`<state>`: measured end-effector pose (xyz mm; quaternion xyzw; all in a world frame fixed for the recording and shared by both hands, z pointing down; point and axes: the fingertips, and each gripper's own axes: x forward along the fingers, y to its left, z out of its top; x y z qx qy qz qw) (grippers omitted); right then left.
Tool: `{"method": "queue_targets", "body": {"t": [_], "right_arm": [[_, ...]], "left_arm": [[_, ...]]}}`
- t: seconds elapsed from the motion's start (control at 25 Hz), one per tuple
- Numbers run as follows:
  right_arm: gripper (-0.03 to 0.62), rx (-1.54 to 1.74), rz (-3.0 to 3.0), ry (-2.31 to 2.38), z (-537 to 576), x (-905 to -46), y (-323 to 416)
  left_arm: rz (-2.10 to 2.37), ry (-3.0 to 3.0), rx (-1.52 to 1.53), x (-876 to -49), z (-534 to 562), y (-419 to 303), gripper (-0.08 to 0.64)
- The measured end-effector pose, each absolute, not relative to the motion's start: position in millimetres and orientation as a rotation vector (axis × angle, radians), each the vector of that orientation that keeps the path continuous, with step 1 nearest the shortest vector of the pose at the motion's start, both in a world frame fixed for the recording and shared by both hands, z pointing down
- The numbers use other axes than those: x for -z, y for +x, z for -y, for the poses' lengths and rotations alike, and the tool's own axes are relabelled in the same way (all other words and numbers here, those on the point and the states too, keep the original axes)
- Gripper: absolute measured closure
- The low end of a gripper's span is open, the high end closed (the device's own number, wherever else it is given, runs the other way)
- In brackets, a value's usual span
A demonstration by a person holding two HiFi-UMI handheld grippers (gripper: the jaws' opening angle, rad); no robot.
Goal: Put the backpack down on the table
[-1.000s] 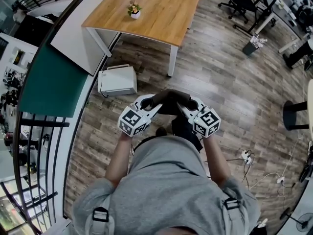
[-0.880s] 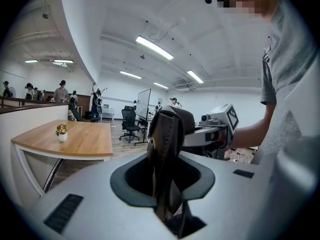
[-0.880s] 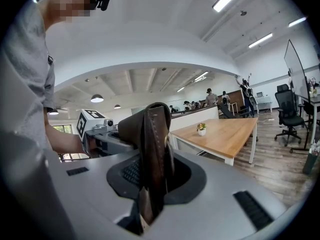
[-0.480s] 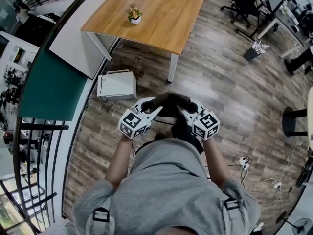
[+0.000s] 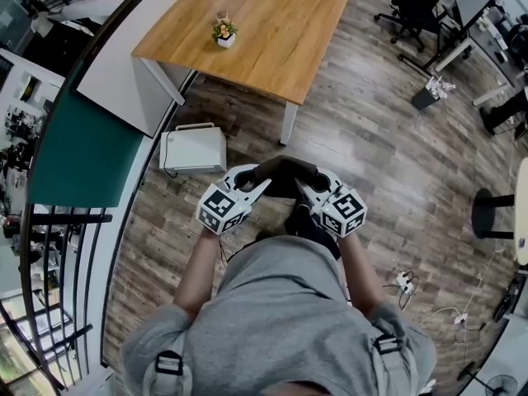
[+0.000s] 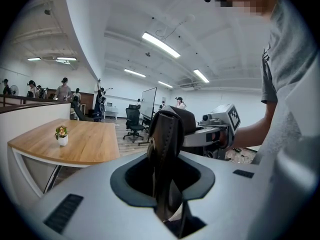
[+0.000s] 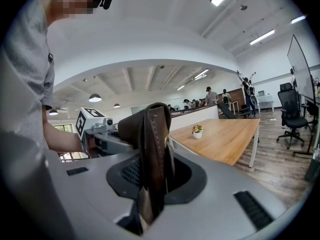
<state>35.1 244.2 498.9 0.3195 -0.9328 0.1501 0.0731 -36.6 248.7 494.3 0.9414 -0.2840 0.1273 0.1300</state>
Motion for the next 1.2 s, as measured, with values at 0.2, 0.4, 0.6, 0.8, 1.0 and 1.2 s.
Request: {"method": "queue_targets", "body": {"t": [0.2, 0.4, 0.6, 0.8, 1.0, 1.2], "right_arm": [[0.523, -0.445, 2.796, 0.950, -222, -500, 44], [0.523, -0.472, 2.797, 0.947, -196, -504, 56], [0.522, -0.464, 2.810, 0.919, -169, -500, 68], [0.517, -0.396, 2.825, 0.833, -139, -491, 79], [0.516, -0.317, 2.825, 0.759, -109, -485, 86], [0.517, -0.329, 2.828, 0.706, -85, -490, 99]], "left_arm": [[0.840, 2.723, -0.366, -496, -227, -28, 0.457], [0.844, 2.713, -0.400, -499, -202, -15, 0.457], [0.878, 2.716, -0.414, -494, -176, -3, 0.457], [0.944, 2.713, -0.407, -486, -150, 8, 0.457], [1.014, 2.694, -0.366, -482, -122, 16, 0.457], [1.067, 2.671, -0.371, -486, -101, 30, 0.457]]}}
